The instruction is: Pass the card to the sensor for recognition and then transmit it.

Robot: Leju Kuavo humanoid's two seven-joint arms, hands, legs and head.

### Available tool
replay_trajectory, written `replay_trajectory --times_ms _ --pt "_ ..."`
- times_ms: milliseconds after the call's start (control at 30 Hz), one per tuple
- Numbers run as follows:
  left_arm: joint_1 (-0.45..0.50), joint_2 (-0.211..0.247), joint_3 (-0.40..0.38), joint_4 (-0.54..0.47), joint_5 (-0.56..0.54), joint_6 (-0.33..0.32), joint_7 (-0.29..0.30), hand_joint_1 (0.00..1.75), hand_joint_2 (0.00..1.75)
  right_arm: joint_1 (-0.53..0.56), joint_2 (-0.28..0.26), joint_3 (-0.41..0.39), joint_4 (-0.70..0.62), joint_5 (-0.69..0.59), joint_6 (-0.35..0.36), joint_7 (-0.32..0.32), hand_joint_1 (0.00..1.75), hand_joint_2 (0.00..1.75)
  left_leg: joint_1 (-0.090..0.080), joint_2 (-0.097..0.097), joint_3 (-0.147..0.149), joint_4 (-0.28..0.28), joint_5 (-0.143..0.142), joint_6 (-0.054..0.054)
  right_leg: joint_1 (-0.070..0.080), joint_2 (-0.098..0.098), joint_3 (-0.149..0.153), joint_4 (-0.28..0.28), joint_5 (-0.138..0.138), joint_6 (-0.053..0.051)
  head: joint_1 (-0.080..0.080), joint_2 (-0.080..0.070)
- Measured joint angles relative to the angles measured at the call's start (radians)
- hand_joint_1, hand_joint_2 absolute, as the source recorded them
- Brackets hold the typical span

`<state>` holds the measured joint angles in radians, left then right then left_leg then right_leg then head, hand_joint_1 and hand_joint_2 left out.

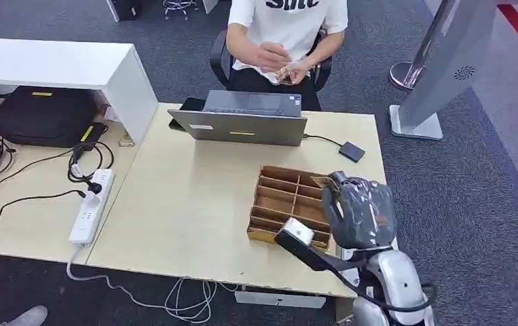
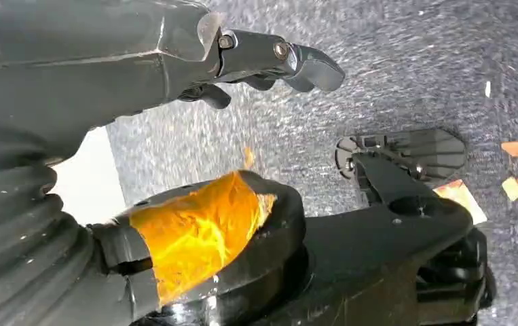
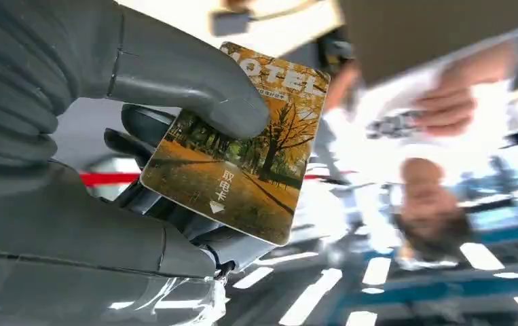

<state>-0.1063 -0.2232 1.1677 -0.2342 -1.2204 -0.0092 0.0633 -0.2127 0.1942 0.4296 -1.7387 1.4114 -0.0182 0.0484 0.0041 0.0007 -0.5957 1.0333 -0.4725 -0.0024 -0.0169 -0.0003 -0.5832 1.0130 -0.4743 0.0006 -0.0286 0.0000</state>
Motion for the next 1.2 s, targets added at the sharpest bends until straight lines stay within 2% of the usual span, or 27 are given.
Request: replay_trajectory --times_ms 100,167,300,400,467,567,633,800,833,867,900,933,967,1067,1200 --pt "-0.002 0.000 -0.028 0.000 -0.038 -0.006 0.000 0.00 1.75 -0.166 0.044 0.064 0.105 -0.031 0.063 0.014 1.75 1.75 0.000 0.000 0.001 0.000 0.002 0.000 0.000 0.000 0.000 0.000 0.001 -0.001 0.000 0.000" --pt "-0.002 0.000 -0.042 0.000 -0.046 -0.006 0.000 0.00 1.75 -0.245 0.072 0.091 0.170 -0.040 0.074 0.026 1.75 1.75 0.000 -0.002 0.001 0.000 0.003 -0.001 0.000 -0.002 0.000 0.000 0.001 -0.001 0.000 0.000" --pt "-0.001 0.000 -0.061 0.000 -0.068 -0.009 0.000 0.00 1.75 -0.335 0.100 0.120 0.245 -0.051 0.095 0.041 1.75 1.75 0.000 -0.003 0.000 0.000 0.003 -0.001 0.000 -0.002 0.000 0.001 0.001 -0.001 0.000 0.000" --pt "-0.002 0.000 -0.082 0.000 -0.099 -0.014 0.000 0.00 1.75 -0.439 0.130 0.136 0.351 -0.137 0.125 0.103 1.75 1.75 0.000 -0.002 -0.001 0.000 0.003 -0.001 0.000 -0.001 -0.001 0.001 0.001 -0.001 0.000 0.000" --pt "-0.003 0.000 -0.091 0.000 -0.113 -0.015 0.000 0.00 1.75 -0.522 0.140 0.158 0.438 -0.234 0.123 0.159 1.75 1.75 0.000 -0.003 0.000 0.000 0.003 -0.001 0.000 -0.002 -0.001 0.001 0.001 -0.001 0.000 0.000" --pt "-0.003 0.000 -0.106 0.000 -0.130 -0.016 0.000 0.00 1.75 -0.608 0.151 0.196 0.563 -0.320 0.100 0.207 1.75 1.75 0.000 -0.003 0.000 0.000 0.003 -0.001 0.000 -0.002 -0.001 0.001 0.001 0.000 0.000 0.000" --pt "-0.004 0.000 -0.111 0.000 -0.140 -0.016 0.000 0.00 1.75 -0.648 0.155 0.218 0.642 -0.365 0.083 0.225 1.75 1.75 0.000 -0.004 0.000 0.000 0.003 -0.001 0.000 -0.003 0.000 0.001 0.001 0.000 0.000 0.000" --pt "-0.004 0.000 -0.124 0.000 -0.159 -0.016 0.002 0.00 1.75 -0.684 0.158 0.250 0.778 -0.375 0.067 0.235 1.73 1.75 0.000 -0.004 0.000 0.000 0.003 -0.001 0.000 -0.003 0.000 0.000 0.001 0.000 0.000 0.000" --pt "-0.004 0.000 -0.127 0.000 -0.163 -0.016 0.002 0.00 1.75 -0.687 0.159 0.252 0.797 -0.375 0.065 0.238 1.68 1.75 0.000 -0.004 0.000 0.000 0.003 -0.001 0.000 -0.003 -0.001 0.000 0.001 0.000 0.000 0.000" --pt "-0.004 0.000 -0.129 0.000 -0.164 -0.016 0.002 0.00 1.75 -0.690 0.159 0.255 0.813 -0.374 0.062 0.238 1.01 1.75 0.000 -0.004 0.000 0.000 0.003 -0.001 0.000 -0.003 -0.001 0.000 0.001 0.000 0.000 0.000" --pt "-0.004 0.000 -0.131 0.000 -0.165 -0.016 0.002 0.00 1.75 -0.693 0.159 0.256 0.830 -0.374 0.060 0.239 0.84 1.75 0.000 -0.004 0.000 0.000 0.003 -0.001 0.000 -0.003 -0.001 0.000 0.001 0.000 0.000 0.000" --pt "-0.004 0.000 -0.132 0.000 -0.166 -0.016 0.002 0.00 1.75 -0.695 0.159 0.256 0.843 -0.374 0.058 0.241 0.84 1.75 0.000 -0.004 0.000 0.000 0.003 -0.001 0.000 -0.003 -0.001 0.000 0.001 0.000 0.000 0.000" --pt "-0.004 0.000 -0.133 0.000 -0.167 -0.016 0.002 0.00 1.75 -0.696 0.159 0.256 0.854 -0.374 0.056 0.241 0.00 1.75 0.000 -0.004 0.000 0.000 0.003 -0.001 0.000 -0.003 -0.001 0.000 0.001 0.000 0.000 0.000" --pt "-0.004 0.000 -0.138 0.000 -0.176 -0.017 0.002 0.00 1.75 -0.699 0.159 0.256 0.879 -0.392 0.048 0.233 0.00 1.75 0.000 -0.004 0.000 0.000 0.003 -0.001 0.000 -0.003 -0.001 0.000 0.001 0.000 0.000 0.000" --pt "-0.005 0.000 -0.139 0.000 -0.179 -0.015 0.003 0.00 1.75 -0.699 0.159 0.246 0.897 -0.490 0.045 0.200 0.00 1.75 0.000 -0.004 0.000 0.000 0.003 -0.001 0.000 -0.003 -0.001 0.000 0.001 0.000 0.000 0.000"
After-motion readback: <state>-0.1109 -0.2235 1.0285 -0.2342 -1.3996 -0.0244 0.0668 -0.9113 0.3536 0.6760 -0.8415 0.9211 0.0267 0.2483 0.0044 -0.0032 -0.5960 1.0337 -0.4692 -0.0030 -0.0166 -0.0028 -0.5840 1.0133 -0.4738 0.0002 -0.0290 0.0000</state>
